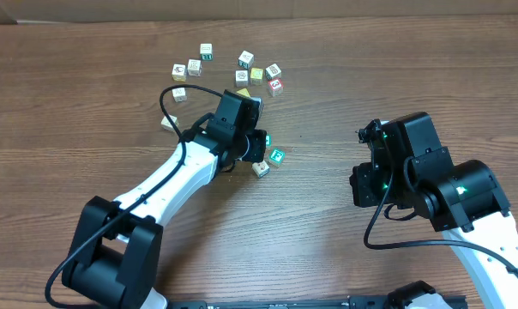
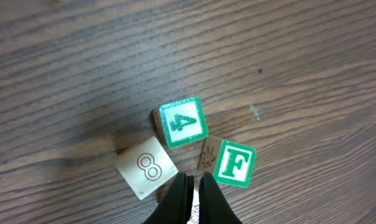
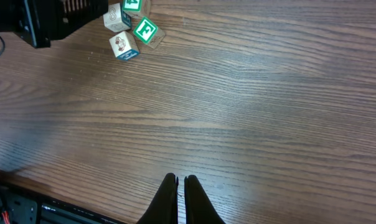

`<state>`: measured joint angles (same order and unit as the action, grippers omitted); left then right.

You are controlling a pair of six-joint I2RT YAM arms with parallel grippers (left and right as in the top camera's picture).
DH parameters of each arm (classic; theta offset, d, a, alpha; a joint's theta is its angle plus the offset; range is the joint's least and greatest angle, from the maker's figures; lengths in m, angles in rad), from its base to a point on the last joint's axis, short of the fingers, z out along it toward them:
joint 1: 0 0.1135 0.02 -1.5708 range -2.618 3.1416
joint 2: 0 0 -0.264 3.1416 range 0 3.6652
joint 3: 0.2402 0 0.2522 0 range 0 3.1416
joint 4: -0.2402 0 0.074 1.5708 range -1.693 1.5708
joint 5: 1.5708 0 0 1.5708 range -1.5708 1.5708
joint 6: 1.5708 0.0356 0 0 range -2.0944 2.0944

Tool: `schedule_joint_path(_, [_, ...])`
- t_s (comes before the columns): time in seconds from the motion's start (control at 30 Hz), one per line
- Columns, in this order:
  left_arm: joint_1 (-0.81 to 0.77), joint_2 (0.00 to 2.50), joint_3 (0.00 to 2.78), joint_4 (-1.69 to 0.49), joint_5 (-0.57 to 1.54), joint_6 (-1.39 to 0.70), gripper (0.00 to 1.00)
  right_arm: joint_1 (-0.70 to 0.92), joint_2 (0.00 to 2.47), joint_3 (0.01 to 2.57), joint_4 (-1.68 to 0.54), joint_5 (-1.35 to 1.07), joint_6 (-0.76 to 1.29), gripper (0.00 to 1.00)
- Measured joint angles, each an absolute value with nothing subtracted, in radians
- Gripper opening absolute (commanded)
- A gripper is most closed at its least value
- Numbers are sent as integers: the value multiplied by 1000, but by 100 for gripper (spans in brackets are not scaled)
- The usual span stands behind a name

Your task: Form a circle

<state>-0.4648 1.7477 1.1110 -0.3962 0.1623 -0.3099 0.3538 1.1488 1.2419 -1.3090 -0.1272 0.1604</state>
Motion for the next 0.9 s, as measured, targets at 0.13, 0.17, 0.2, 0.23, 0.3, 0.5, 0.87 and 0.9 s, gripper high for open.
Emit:
schedule_joint_path(0.13, [-466,1773,1111,-404,165,-310,4,354,1149,1242,-1309,-128,160,4])
schedule_joint_path(0.17, [-469,1780,1111,-404,165,-310,4,354,1149,1242,-1309,-127,160,4])
schedule_joint_path(0.2, [-473,1786,1111,-404,165,-310,4,354,1149,1242,-1308,-127,160,4])
schedule_joint_path(0.23, [-479,1792,1111,-404,165,-309,4,354,1149,1242,-1309,-127,160,4])
schedule_joint_path(0.3, [-488,1800,1111,-404,165,-307,4,354,1149,1242,-1309,-127,160,4])
schedule_joint_path(0.5, [-498,1804,1111,-404,147,-306,4,354,1149,1242,-1309,-127,160,4])
schedule_joint_path(0.87, [-498,1804,1111,-403,109,-306,4,354,1149,1242,-1308,-127,160,4])
schedule_joint_path(0.9, [-498,1804,1111,-403,108,-306,4,354,1149,1242,-1308,-127,160,4])
